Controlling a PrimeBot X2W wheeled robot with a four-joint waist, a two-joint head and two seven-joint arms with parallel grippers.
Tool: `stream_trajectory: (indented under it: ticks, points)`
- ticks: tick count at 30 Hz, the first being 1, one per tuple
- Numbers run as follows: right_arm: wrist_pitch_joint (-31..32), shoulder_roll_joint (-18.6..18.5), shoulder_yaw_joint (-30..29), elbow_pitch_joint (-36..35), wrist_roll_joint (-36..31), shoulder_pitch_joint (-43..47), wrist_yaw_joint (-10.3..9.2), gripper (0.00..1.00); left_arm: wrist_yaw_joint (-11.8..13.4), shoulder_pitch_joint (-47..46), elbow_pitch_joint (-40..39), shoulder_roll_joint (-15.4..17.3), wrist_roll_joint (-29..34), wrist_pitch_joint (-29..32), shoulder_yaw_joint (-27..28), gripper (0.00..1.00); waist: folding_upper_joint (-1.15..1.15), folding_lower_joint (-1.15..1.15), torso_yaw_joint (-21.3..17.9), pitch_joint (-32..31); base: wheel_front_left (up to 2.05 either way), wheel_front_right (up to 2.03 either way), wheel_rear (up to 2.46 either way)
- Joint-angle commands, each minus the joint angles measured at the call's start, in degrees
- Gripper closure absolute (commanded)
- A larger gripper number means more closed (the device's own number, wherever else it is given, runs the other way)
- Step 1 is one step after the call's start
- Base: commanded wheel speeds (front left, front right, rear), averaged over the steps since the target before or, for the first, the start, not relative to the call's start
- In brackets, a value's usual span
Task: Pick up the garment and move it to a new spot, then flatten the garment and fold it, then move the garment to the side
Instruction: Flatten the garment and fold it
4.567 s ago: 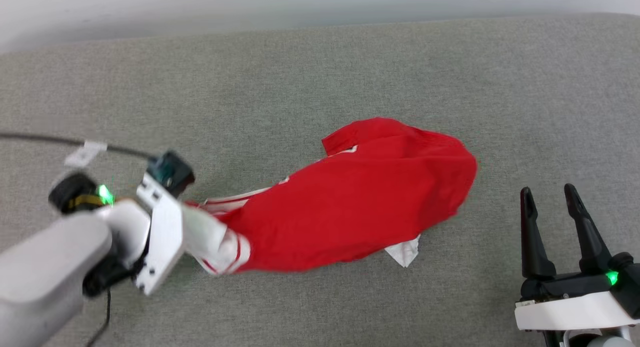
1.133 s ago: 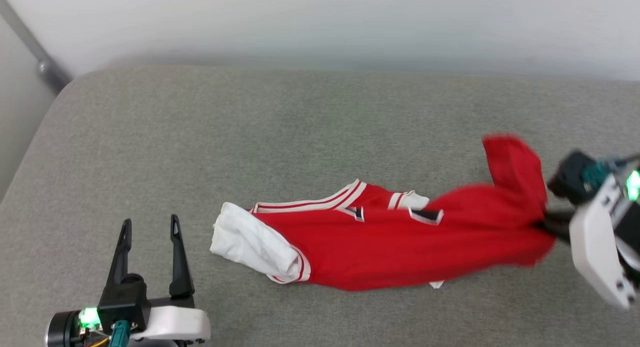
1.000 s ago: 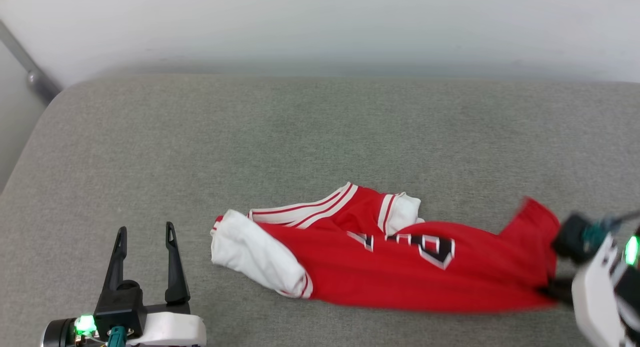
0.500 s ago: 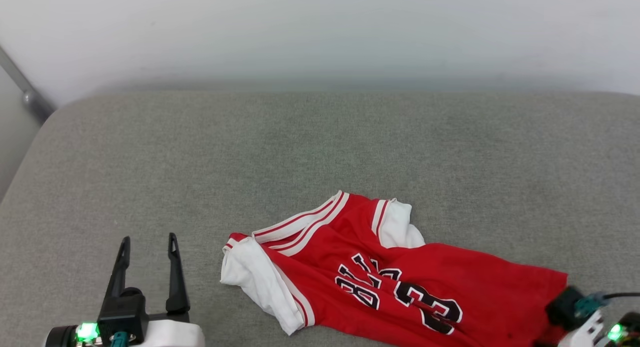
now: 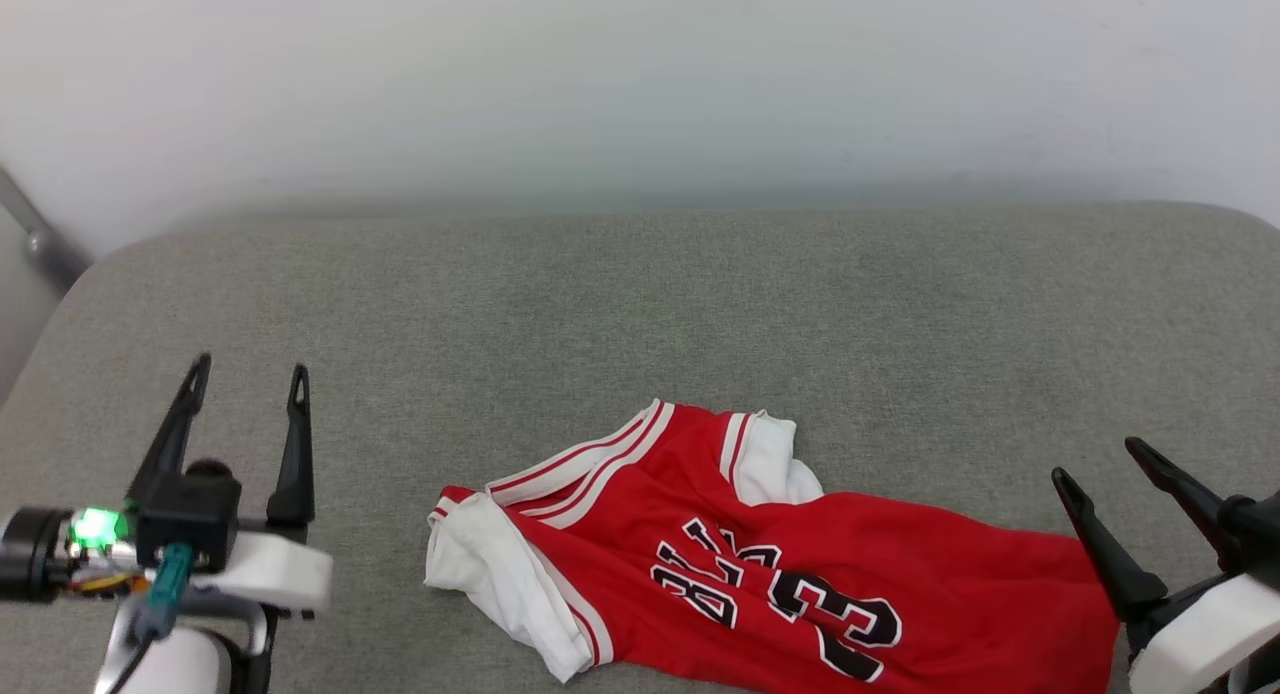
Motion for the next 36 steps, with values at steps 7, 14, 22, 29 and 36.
stream_trajectory:
  ticks: [7,14,22,29,36]
  points:
    - [-4.38,15.98,-9.86,-8.65,-12.03,7.24,-0.04,0.00,-7.43,-14.22,1.66,5.54,0.97,9.91,-3.76,0.00,0.00,0.01,-0.68,1.25,0.00,0.00,0.00]
    - [-6.87,23.91,-10.46,-9.96,-16.81,9.94,-0.04,0.00,-11.04,-27.72,4.75,12.41,-7.87,28.78,-16.90,0.00,0.00,0.01,-2.11,2.55,0.00,0.00,0.00]
    - [-9.03,26.29,-9.46,-8.11,-18.16,9.01,-0.04,0.00,-11.02,-39.02,2.15,23.31,-29.26,51.05,-39.92,0.00,0.00,0.01,-3.24,4.65,0.00,0.00,0.00]
    - [-10.59,26.10,-7.51,-6.01,-18.54,6.07,-0.04,0.00,-11.03,-48.34,0.27,27.11,-41.49,65.62,-55.35,0.00,0.00,0.01,-4.79,7.82,0.00,0.00,0.00]
    - [-11.58,26.77,-6.45,-4.70,-18.60,3.77,-0.04,0.00,-11.03,-53.24,1.72,29.10,-47.37,70.62,-67.31,0.00,0.00,0.01,-6.42,11.10,0.00,0.00,0.00]
